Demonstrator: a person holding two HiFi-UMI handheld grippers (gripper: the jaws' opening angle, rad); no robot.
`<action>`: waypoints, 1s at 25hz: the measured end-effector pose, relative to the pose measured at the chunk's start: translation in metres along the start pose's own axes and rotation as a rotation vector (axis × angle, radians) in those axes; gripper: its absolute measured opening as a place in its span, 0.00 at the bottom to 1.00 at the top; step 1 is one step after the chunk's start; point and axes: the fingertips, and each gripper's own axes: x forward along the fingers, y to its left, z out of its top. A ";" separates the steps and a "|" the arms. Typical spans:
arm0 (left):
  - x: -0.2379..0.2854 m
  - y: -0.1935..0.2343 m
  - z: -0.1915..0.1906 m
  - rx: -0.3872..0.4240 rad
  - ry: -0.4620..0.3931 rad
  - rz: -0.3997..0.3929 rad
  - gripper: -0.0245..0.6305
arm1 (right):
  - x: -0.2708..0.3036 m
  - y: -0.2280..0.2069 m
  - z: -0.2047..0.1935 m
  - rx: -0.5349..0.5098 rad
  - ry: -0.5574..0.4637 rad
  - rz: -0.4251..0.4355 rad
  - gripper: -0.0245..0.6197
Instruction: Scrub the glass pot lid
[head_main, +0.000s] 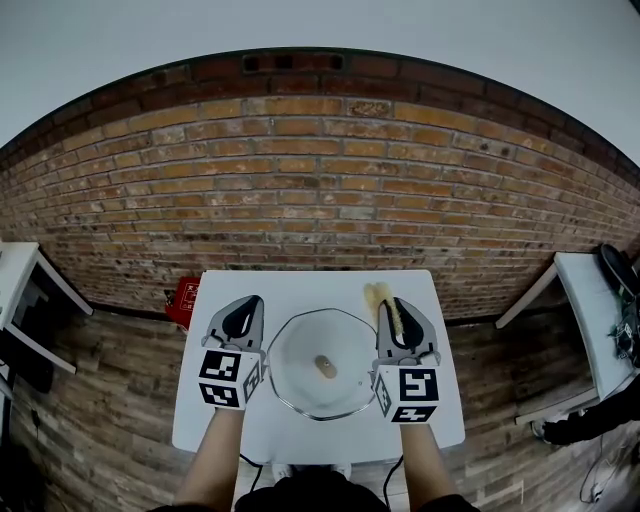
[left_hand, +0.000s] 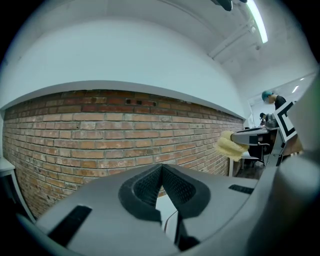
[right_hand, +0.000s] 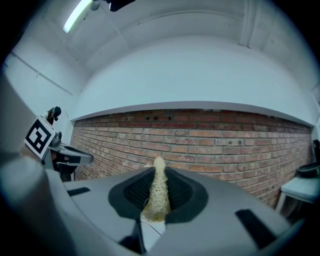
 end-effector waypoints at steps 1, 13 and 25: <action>0.002 -0.001 0.000 0.000 0.001 0.000 0.05 | 0.001 -0.002 -0.001 0.001 0.001 0.001 0.13; 0.014 -0.001 -0.020 0.006 0.055 0.012 0.05 | 0.017 -0.001 -0.026 0.031 0.038 0.040 0.13; 0.015 -0.002 -0.065 -0.012 0.131 -0.003 0.05 | 0.018 0.009 -0.077 0.061 0.126 0.058 0.13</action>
